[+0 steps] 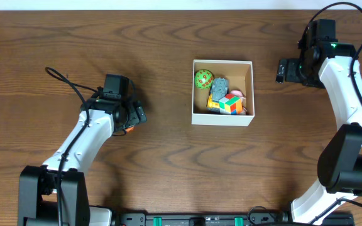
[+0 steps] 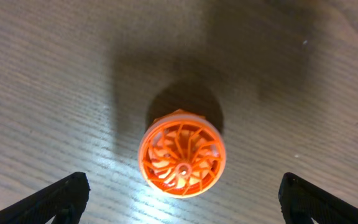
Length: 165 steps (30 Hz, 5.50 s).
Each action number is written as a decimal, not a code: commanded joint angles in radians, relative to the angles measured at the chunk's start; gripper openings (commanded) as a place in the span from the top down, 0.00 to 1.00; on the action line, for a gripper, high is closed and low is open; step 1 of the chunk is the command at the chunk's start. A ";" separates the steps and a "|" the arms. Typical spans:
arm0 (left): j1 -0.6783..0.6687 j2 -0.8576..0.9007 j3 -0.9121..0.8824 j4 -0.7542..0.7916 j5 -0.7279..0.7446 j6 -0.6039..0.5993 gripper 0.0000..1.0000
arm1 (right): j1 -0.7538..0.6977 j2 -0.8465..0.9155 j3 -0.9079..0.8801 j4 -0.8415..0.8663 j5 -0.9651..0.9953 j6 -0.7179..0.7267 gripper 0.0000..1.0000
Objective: Pack container
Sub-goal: 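Lower left gripper and grasp the orange ball, then carry orange ball right over the box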
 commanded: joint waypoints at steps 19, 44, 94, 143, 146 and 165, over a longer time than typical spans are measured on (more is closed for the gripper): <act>0.000 0.142 -0.005 0.046 -0.039 -0.048 0.02 | 0.005 -0.015 -0.002 -0.001 0.007 -0.011 0.01; 0.000 0.154 -0.005 0.046 -0.053 -0.052 0.02 | 0.005 -0.015 -0.002 0.000 0.007 -0.011 0.01; 0.000 0.174 -0.008 0.056 -0.052 -0.071 0.34 | 0.005 -0.015 -0.002 0.000 0.007 -0.011 0.01; -0.101 -0.031 0.193 0.115 0.165 0.024 0.43 | 0.005 -0.015 -0.002 0.000 0.007 -0.011 0.01; -0.175 -0.057 0.193 0.192 0.164 0.024 0.44 | 0.005 -0.015 -0.002 0.000 0.007 -0.011 0.01; -0.492 -0.032 0.193 0.621 0.021 0.024 0.43 | 0.005 -0.015 -0.002 0.000 0.007 -0.011 0.01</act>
